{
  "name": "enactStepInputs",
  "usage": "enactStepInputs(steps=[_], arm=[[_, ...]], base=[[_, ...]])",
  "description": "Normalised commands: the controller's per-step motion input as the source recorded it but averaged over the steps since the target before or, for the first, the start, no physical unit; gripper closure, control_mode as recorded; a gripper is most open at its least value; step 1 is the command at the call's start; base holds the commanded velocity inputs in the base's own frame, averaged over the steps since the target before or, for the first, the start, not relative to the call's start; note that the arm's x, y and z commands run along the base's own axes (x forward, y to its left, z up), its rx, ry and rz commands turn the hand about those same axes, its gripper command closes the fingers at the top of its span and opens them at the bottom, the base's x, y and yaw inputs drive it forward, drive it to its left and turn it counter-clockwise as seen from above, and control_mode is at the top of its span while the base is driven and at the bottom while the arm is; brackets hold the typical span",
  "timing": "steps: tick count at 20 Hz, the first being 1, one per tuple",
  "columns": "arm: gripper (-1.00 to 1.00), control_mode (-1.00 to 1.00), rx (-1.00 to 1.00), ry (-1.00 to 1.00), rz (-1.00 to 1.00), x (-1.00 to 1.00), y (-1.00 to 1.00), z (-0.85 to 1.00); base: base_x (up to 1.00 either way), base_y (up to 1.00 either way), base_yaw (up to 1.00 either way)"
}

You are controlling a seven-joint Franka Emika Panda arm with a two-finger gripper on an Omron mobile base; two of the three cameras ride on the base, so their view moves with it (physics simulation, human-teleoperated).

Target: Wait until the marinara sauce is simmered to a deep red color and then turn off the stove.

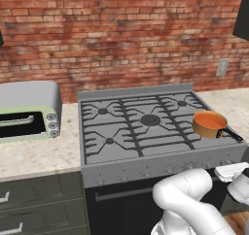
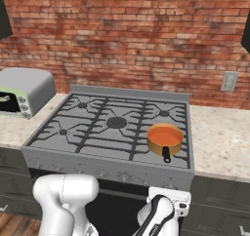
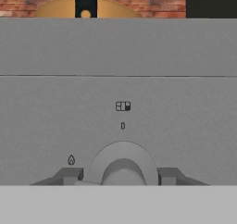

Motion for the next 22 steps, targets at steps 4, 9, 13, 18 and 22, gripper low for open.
enactStepInputs(steps=[4,9,13,18,22], arm=[[1.0,-1.0,0.0,0.0,0.0,0.0,0.0,0.0],[1.0,-1.0,0.0,0.0,0.0,0.0,0.0,0.0],[1.0,-1.0,0.0,0.0,0.0,0.0,0.0,0.0],[1.0,-1.0,0.0,0.0,0.0,0.0,0.0,0.0],[1.0,-1.0,0.0,0.0,0.0,0.0,0.0,0.0]], base=[[0.0,0.0,0.0],[0.0,0.0,0.0],[0.0,0.0,0.0],[0.0,0.0,0.0],[0.0,0.0,0.0]])
